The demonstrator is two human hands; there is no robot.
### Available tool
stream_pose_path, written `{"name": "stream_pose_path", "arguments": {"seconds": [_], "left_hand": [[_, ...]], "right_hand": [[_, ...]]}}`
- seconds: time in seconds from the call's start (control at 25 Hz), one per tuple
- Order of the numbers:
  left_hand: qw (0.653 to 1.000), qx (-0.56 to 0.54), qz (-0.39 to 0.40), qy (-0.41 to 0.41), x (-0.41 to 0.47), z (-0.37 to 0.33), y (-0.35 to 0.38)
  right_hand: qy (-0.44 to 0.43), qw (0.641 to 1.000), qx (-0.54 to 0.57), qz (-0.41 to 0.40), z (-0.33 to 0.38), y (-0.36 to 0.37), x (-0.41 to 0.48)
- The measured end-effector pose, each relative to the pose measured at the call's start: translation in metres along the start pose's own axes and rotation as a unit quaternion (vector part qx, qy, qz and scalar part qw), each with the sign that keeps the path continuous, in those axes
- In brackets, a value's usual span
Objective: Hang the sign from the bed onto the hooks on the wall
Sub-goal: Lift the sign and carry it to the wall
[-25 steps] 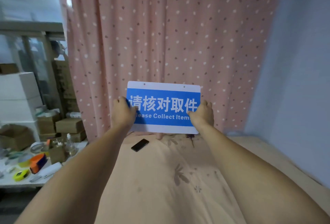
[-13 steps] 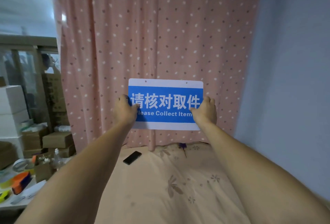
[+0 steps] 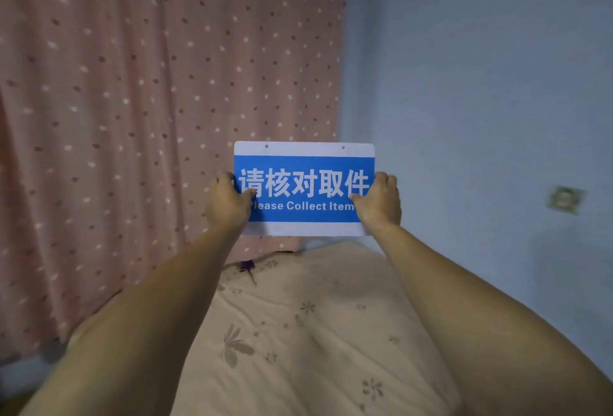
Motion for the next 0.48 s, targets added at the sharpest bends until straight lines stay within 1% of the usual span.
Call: {"name": "stream_pose_path", "arguments": {"seconds": [0.12, 0.28, 0.48], "left_hand": [[0.998, -0.036, 0.053, 0.017, -0.023, -0.032, 0.062], [0.987, -0.08, 0.129, 0.054, -0.075, -0.093, 0.149], [0.972, -0.104, 0.185, 0.101, -0.145, -0.181, 0.247]], "right_hand": [[0.029, 0.999, -0.037, -0.028, -0.05, -0.05, 0.006], [0.067, 0.991, -0.091, -0.075, -0.129, -0.128, 0.017], [0.111, 0.975, -0.135, -0.136, -0.224, -0.225, 0.03]]}}
Point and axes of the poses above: each hand's wrist, its own x-axis towards the middle knuckle, its own y-axis out of the palm, z = x × y, the point moved 1 cm from there along x, towards the middle knuckle, and after that the axes turned 8 degrees about -y, right-handed, at the moved point
